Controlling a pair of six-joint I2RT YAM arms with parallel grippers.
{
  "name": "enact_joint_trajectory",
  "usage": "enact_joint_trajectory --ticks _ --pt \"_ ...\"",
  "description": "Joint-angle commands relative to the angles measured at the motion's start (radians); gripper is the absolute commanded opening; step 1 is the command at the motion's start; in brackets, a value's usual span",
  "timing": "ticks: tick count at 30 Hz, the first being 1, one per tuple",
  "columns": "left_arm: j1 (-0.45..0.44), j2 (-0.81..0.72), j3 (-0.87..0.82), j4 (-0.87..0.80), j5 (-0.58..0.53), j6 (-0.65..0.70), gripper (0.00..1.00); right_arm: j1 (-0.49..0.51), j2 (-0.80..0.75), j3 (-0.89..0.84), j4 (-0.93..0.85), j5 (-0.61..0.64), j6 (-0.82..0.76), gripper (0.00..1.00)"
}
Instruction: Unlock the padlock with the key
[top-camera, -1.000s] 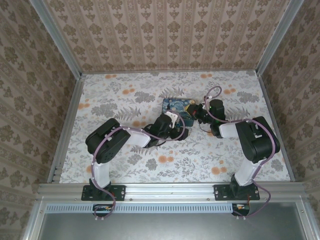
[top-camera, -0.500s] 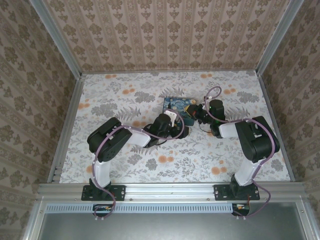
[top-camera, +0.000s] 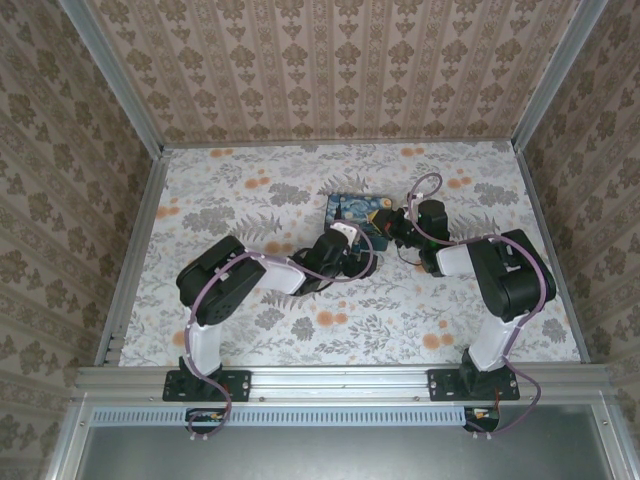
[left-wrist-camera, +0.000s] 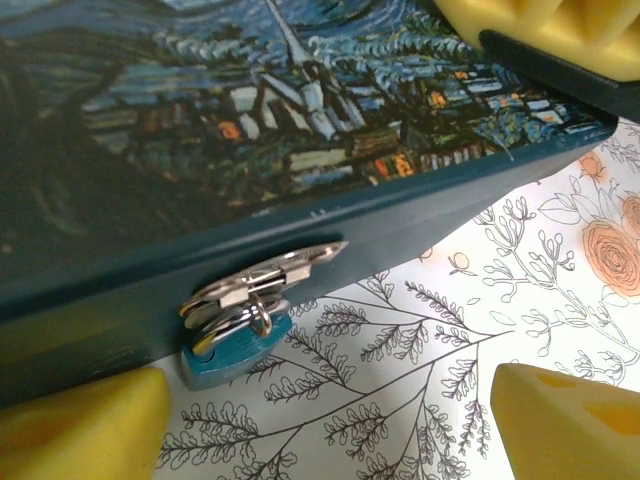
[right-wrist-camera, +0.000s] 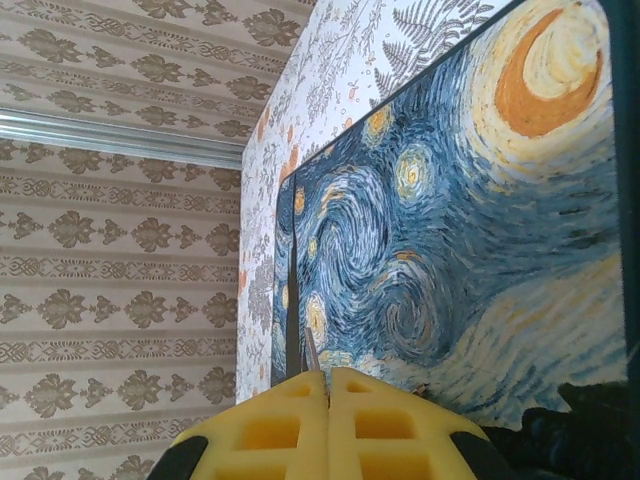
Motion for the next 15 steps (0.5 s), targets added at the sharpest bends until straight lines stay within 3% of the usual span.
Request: enact_joint_trajectory --ticks 1,6,15 --pt "0.005 0.042 0.043 -0.028 0.029 0.034 0.85 0.005 0.034 -0.007 -0.014 0.015 0.008 0.0" --pt "0.005 0.053 0.058 0.032 0.144 -0.004 0.85 0.006 0.043 -0.011 -0.006 0.015 0.009 0.0" --pt "0.031 0.056 0.027 0.184 0.234 -0.121 0.85 0.006 0.067 -0.019 0.026 0.017 0.027 0.0"
